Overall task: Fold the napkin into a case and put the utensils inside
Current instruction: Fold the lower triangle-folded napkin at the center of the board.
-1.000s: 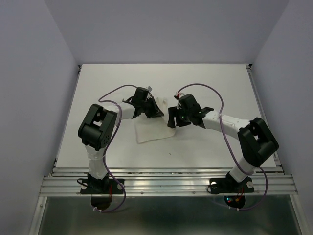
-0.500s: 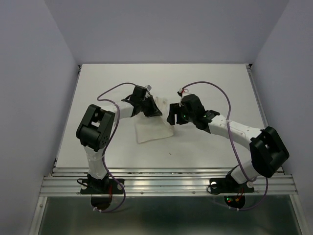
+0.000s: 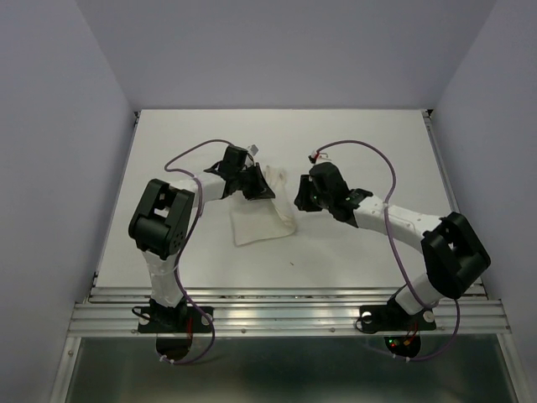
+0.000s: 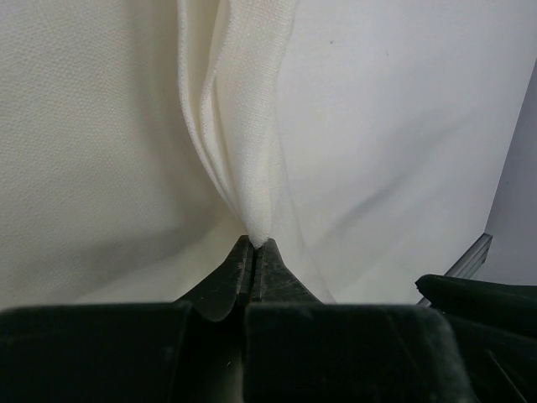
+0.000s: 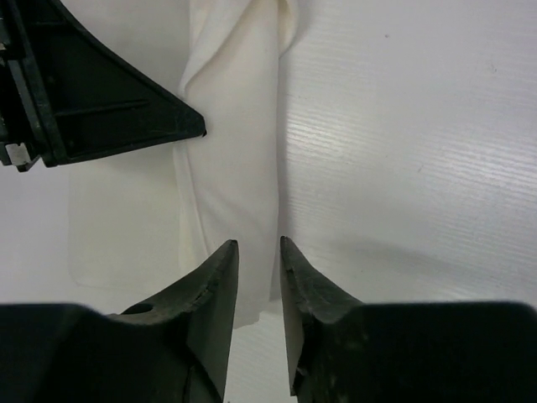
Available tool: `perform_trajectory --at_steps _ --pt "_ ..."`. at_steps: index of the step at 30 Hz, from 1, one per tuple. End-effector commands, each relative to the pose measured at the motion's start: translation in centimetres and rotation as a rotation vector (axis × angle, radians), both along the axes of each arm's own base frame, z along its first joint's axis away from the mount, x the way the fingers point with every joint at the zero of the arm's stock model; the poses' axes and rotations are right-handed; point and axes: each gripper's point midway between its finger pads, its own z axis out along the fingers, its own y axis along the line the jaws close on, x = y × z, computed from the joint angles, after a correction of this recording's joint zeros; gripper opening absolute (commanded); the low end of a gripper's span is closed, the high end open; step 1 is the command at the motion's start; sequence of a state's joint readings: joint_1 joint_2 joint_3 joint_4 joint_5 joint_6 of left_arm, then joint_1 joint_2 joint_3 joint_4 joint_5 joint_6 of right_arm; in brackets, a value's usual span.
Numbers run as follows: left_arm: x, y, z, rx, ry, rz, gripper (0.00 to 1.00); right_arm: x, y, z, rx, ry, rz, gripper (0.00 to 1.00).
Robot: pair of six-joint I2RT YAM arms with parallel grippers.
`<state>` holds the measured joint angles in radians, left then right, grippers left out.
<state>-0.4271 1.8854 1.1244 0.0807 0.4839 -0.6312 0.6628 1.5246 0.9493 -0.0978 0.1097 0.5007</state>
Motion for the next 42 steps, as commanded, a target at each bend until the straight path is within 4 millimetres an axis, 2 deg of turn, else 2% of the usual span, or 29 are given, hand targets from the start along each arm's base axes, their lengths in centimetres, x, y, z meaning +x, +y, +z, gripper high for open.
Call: perform_trajectory --at_steps 1,4,7,15,21,26,29,35,42 --pt "0.4 0.4 3.1 -0.028 -0.078 -0.022 0.0 1.4 1.0 1.1 0.025 -0.027 -0.015 0.25" --pt "0.4 0.7 2.9 -0.027 -0.075 -0.027 0.0 1.2 1.8 0.5 0.016 0.006 0.032 0.16" --pt "0.4 1.1 2.7 -0.022 -0.073 -0.028 0.0 1.0 2.4 -0.7 0.003 0.045 0.062 0.13" --pt "0.0 1.6 1.5 -0.008 -0.059 -0.043 0.0 0.4 3.5 -1.9 0.018 0.086 0.134 0.11" --pt "-0.3 2.1 0.7 0.008 -0.058 -0.05 0.0 -0.4 5.0 -1.4 0.05 0.067 0.205 0.1" --pt "-0.5 2.3 -0.2 0.007 -0.041 -0.05 0.0 -1.0 5.8 -2.5 0.035 0.095 0.232 0.09" --pt "-0.6 2.3 -0.4 0.003 -0.039 -0.05 0.0 -1.2 5.9 -3.1 0.033 0.108 0.242 0.09" --pt "-0.5 2.7 -0.4 0.003 -0.043 -0.044 0.0 -2.1 7.4 -3.1 0.041 0.104 0.301 0.08" --pt "-0.4 2.9 -0.7 0.002 -0.037 -0.035 0.0 -2.2 7.9 -3.2 0.038 0.102 0.309 0.08"
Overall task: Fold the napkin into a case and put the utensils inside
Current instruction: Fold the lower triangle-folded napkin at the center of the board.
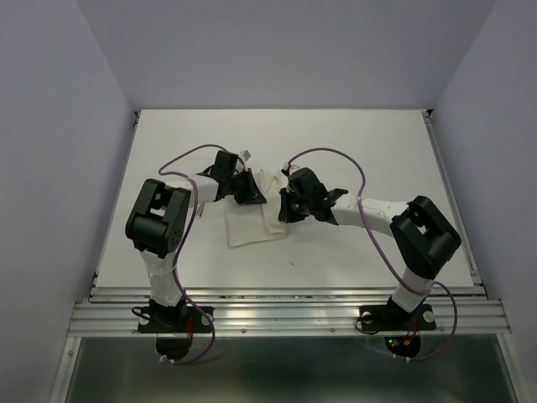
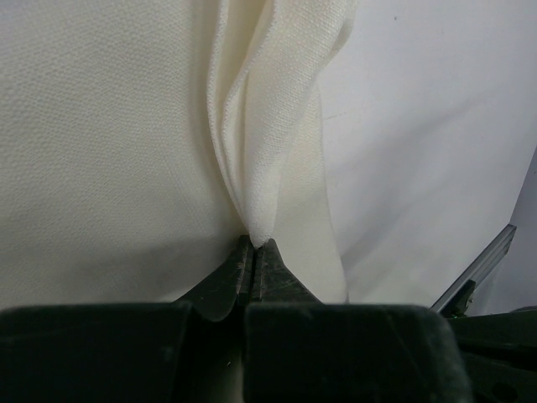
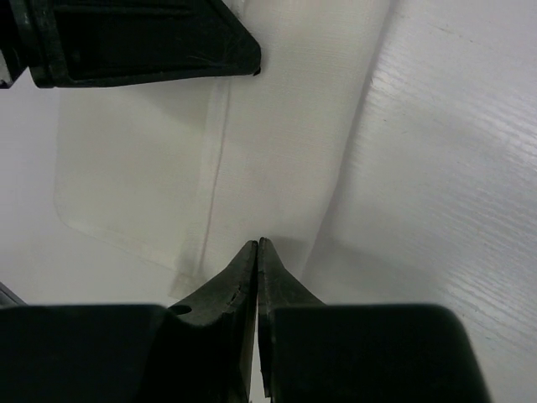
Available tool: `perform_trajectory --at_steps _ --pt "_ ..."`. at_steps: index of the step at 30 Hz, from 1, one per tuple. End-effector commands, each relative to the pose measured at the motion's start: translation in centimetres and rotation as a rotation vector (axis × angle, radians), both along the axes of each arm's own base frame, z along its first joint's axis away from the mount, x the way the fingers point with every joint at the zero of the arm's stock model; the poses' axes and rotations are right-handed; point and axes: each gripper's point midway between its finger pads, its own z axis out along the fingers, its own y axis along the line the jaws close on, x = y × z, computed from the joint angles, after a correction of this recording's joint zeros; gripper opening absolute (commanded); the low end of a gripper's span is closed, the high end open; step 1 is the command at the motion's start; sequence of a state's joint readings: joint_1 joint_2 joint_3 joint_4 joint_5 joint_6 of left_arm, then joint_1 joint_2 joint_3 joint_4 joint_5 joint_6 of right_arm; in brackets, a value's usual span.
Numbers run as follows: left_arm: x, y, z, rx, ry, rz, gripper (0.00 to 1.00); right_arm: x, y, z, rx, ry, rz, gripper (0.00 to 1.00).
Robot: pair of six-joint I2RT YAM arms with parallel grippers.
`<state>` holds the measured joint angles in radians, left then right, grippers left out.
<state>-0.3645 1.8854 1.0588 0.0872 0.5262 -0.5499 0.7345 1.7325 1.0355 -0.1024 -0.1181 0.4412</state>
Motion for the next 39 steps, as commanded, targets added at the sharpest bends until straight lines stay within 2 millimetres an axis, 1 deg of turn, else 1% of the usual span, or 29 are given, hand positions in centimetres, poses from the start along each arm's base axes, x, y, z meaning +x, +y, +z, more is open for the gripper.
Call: perform_trajectory --at_steps 1,3,9,13,16,20,23,27,28,29,30,33,34,35,39 --pt "0.3 0.1 1.5 -0.024 -0.054 -0.014 0.0 1.3 1.8 1.4 0.041 -0.053 0.025 0.08" --pt "0.3 0.2 1.5 -0.025 -0.054 -0.013 0.0 1.0 2.1 1.0 0.035 -0.046 0.034 0.07" --pt "0.4 0.2 1.8 -0.032 -0.055 -0.014 0.0 0.9 2.3 -0.6 0.019 -0.018 0.039 0.07" --pt "0.4 0.1 2.4 -0.036 -0.06 -0.017 0.0 0.8 2.3 -1.2 0.012 -0.006 0.042 0.06" --pt "0.2 0.3 2.4 -0.029 -0.056 -0.016 0.0 0.9 2.3 -1.1 0.012 -0.008 0.04 0.06" --pt "0.0 0.5 1.8 -0.018 -0.04 -0.008 0.0 0.9 2.2 -1.4 0.008 -0.006 0.039 0.06" --pt "-0.1 0.8 0.8 0.002 -0.025 0.002 0.0 0.6 2.0 -2.1 0.004 0.007 0.031 0.06" --pt "0.0 1.2 -0.1 0.032 -0.018 0.012 0.0 -0.4 1.2 -3.8 -0.013 0.035 0.033 0.06" --pt "0.0 1.3 -0.3 0.037 -0.017 0.014 0.0 -0.4 1.2 -3.9 -0.015 0.034 0.035 0.06" --pt "0.0 1.3 -0.3 0.043 -0.018 0.017 0.0 -0.8 0.8 -4.5 -0.027 0.047 0.035 0.06" --pt "0.1 1.6 -0.7 0.06 -0.017 0.021 0.0 -0.6 1.0 -4.5 -0.015 0.031 0.033 0.05" --pt "0.1 1.7 -1.2 0.079 -0.011 0.018 0.0 -1.2 0.3 -5.5 -0.033 0.05 0.029 0.05" --pt "0.0 1.4 -1.5 0.082 -0.005 0.008 0.0 -1.6 -0.1 -6.0 -0.04 0.064 0.02 0.05" --pt "-0.2 1.2 -1.7 0.084 0.0 -0.001 0.0 -1.6 -0.1 -6.0 -0.04 0.067 0.015 0.04" --pt "-0.6 -0.3 -1.8 0.087 -0.002 -0.033 0.0 -2.9 -1.7 -7.5 -0.082 0.117 -0.03 0.01"
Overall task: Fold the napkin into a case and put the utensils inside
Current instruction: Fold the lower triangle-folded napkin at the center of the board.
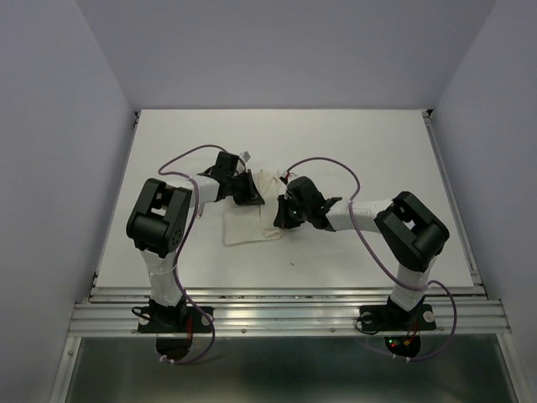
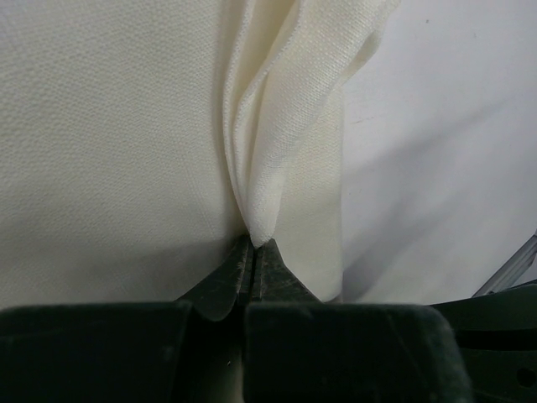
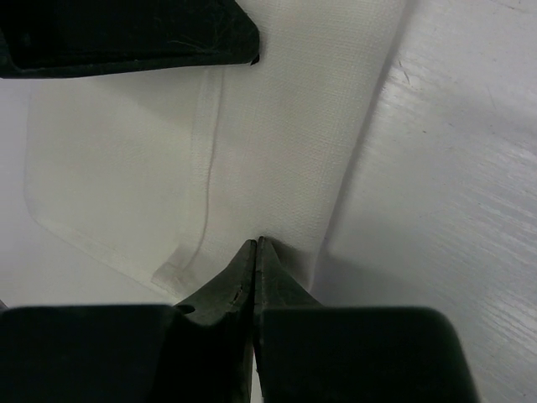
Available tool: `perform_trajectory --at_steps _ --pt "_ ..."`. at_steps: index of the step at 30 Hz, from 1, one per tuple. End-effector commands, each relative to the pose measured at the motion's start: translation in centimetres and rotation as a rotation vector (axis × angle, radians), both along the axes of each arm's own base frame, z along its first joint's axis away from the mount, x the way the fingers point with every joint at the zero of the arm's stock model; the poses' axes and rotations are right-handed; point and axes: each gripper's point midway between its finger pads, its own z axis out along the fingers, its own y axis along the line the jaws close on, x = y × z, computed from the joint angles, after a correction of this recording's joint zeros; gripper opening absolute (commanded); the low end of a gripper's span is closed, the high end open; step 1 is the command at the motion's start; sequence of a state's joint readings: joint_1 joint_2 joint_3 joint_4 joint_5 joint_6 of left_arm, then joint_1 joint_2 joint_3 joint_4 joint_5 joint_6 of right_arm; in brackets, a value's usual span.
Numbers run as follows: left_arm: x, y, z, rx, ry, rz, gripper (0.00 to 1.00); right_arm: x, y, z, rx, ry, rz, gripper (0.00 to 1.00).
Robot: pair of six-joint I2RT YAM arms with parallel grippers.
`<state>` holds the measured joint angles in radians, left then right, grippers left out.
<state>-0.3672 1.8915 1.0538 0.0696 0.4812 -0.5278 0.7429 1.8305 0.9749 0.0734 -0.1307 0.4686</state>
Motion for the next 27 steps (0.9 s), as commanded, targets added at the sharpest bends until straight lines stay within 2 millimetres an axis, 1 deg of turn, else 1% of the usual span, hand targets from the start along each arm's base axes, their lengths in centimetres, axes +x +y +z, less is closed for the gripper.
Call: perform_trajectory --at_steps 1,2,3,4,5,6,8,9,11,12,13,16,18,20,21,22,23,24,25,26,27 --pt "-0.6 -1.3 -0.9 0.039 -0.001 -0.048 0.0 -3.2 -3.1 -3.8 -0.112 0.115 -0.042 0.01" --pt "-0.7 -2.0 -0.6 0.038 -0.008 -0.057 0.0 -3.6 -3.4 -3.9 -0.115 0.12 -0.049 0.01" --pt "-0.7 -2.3 -0.7 0.038 -0.006 -0.062 0.0 -4.4 -4.3 -4.5 -0.128 0.14 -0.063 0.01" --pt "-0.8 -2.5 -0.7 0.036 -0.004 -0.066 0.0 -4.6 -4.6 -4.5 -0.131 0.14 -0.071 0.01" --pt "-0.8 -2.7 -0.7 0.033 0.0 -0.067 0.0 -4.6 -4.9 -3.9 -0.126 0.126 -0.082 0.01" --pt "-0.9 -3.1 -0.7 0.026 0.004 -0.075 0.0 -5.2 -5.5 -4.3 -0.138 0.137 -0.091 0.01" --pt "-1.1 -3.4 -0.6 0.021 0.007 -0.084 0.0 -5.2 -6.1 -4.0 -0.14 0.122 -0.107 0.01" --pt "-1.3 -3.6 -0.6 0.018 0.012 -0.086 0.0 -5.7 -6.6 -3.7 -0.155 0.131 -0.112 0.01" --pt "-1.5 -3.6 -0.3 0.016 0.006 -0.088 0.0 -5.9 -7.2 -3.6 -0.167 0.125 -0.121 0.01" --pt "-1.8 -3.3 -0.4 0.024 0.011 -0.082 0.0 -5.9 -7.3 -3.3 -0.165 0.115 -0.122 0.01" --pt "-1.8 -3.2 0.0 0.024 0.001 -0.077 0.0 -5.9 -7.4 -3.3 -0.168 0.11 -0.12 0.01" --pt "-1.6 -2.7 0.6 0.05 -0.012 -0.058 0.0 -5.9 -7.4 -3.0 -0.16 0.098 -0.104 0.01" --pt "-1.1 -2.5 1.2 0.065 -0.035 -0.047 0.13 -6.0 -7.3 -2.9 -0.154 0.092 -0.09 0.01" --pt "-0.9 -2.0 2.3 0.091 -0.052 -0.035 0.26 -6.1 -7.0 -2.7 -0.144 0.088 -0.071 0.01" --pt "-0.4 -1.9 3.1 0.096 -0.075 -0.024 0.3 -6.1 -6.9 -2.6 -0.141 0.089 -0.068 0.01" --pt "-0.3 -1.8 4.0 0.102 -0.093 -0.024 0.34 -6.1 -6.8 -2.5 -0.138 0.089 -0.062 0.01" --pt "-0.2 -1.6 4.5 0.11 -0.103 -0.02 0.44 -6.0 -6.7 -2.4 -0.14 0.092 -0.064 0.01" --pt "0.1 -1.4 5.0 0.121 -0.117 -0.011 0.49 -6.0 -6.7 -2.4 -0.144 0.096 -0.063 0.01" --pt "0.0 -1.3 5.5 0.123 -0.124 -0.011 0.55 -5.9 -6.6 -2.5 -0.152 0.106 -0.066 0.01" --pt "0.0 -1.3 5.8 0.121 -0.129 -0.012 0.66 -5.9 -6.6 -2.4 -0.151 0.11 -0.067 0.01" --pt "0.0 -1.3 6.0 0.119 -0.133 -0.011 0.67 -6.0 -6.5 -2.4 -0.148 0.115 -0.068 0.01"
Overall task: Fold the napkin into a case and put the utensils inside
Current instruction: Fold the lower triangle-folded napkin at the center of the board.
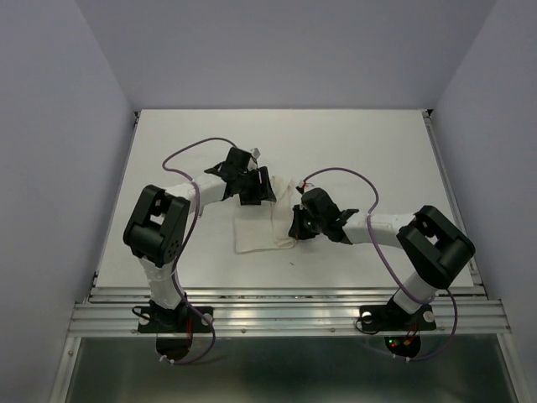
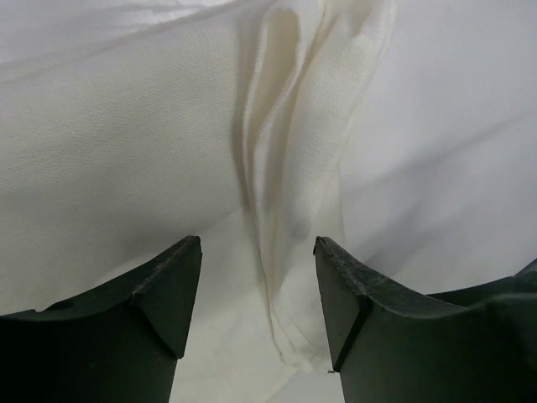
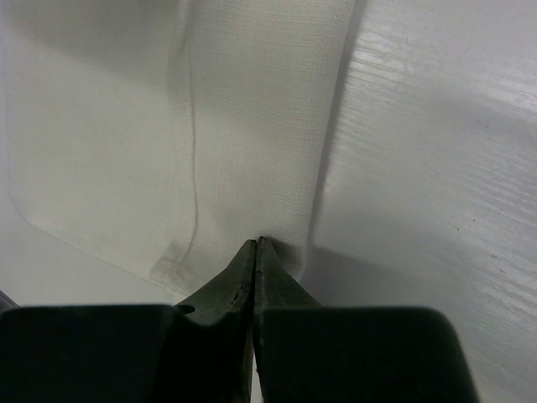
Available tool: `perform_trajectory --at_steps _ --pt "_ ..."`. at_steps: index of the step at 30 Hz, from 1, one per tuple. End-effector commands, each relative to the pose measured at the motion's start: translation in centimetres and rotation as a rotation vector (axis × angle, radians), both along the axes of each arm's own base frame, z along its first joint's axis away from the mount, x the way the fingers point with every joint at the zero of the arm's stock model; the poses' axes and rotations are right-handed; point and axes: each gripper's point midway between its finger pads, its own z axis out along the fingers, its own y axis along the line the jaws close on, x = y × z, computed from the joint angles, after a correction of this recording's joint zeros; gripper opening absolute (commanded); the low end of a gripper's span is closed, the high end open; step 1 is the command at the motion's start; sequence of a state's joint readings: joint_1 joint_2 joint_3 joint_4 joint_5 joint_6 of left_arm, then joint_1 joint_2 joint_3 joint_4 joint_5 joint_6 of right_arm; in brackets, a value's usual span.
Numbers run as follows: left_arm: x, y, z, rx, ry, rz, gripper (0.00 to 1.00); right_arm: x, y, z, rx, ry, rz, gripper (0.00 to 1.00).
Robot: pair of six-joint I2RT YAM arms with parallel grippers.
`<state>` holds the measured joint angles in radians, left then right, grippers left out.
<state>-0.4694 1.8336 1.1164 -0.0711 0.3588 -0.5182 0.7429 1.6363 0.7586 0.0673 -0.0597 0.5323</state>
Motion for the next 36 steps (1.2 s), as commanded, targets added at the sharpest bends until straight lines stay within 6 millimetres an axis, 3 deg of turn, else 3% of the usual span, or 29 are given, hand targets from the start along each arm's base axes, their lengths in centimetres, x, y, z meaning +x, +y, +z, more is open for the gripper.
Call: perform_trajectory --at_steps 1,4,6,7,8,9,12,18,23,32,36 --pt "1.3 0.7 4.2 0.014 -0.108 0.017 0.68 -2.5 -1.8 -2.2 -0.113 0.104 0.025 0.01" --pt "0.7 0.8 4.4 0.003 -0.107 0.027 0.66 -2.6 -1.7 -2.1 -0.1 0.115 0.022 0.01" --pt "-0.3 0.4 4.2 -0.022 -0.091 0.012 0.53 -2.8 -1.4 -1.9 -0.099 0.115 0.027 0.01" --pt "-0.7 -0.2 4.7 -0.054 -0.098 0.001 0.37 -2.8 -1.6 -1.9 -0.104 0.119 0.018 0.01" --pt "-1.2 -0.7 4.8 -0.078 -0.092 -0.016 0.36 -2.8 -1.6 -1.9 -0.105 0.118 0.019 0.01" --pt "-2.1 -1.2 4.7 -0.113 -0.08 -0.045 0.2 -2.8 -1.7 -1.9 -0.112 0.124 0.016 0.01" --pt "-3.9 -2.5 4.5 -0.182 -0.048 -0.079 0.0 -2.7 -1.6 -1.8 -0.114 0.124 0.013 0.01" --pt "-6.6 -4.8 3.1 -0.234 0.022 -0.13 0.0 -2.4 -1.2 -1.8 -0.113 0.129 0.012 0.01" --pt "-7.8 -5.8 2.1 -0.232 0.051 -0.151 0.0 -2.4 -1.4 -1.8 -0.123 0.131 0.008 0.01" --pt "-8.0 -4.0 -2.9 -0.074 0.105 -0.141 0.0 -1.6 -1.0 -0.1 -0.1 0.096 -0.012 0.02" --pt "-8.3 -3.4 -4.0 -0.033 0.115 -0.151 0.0 0.5 -0.9 2.8 -0.095 0.001 -0.054 0.07"
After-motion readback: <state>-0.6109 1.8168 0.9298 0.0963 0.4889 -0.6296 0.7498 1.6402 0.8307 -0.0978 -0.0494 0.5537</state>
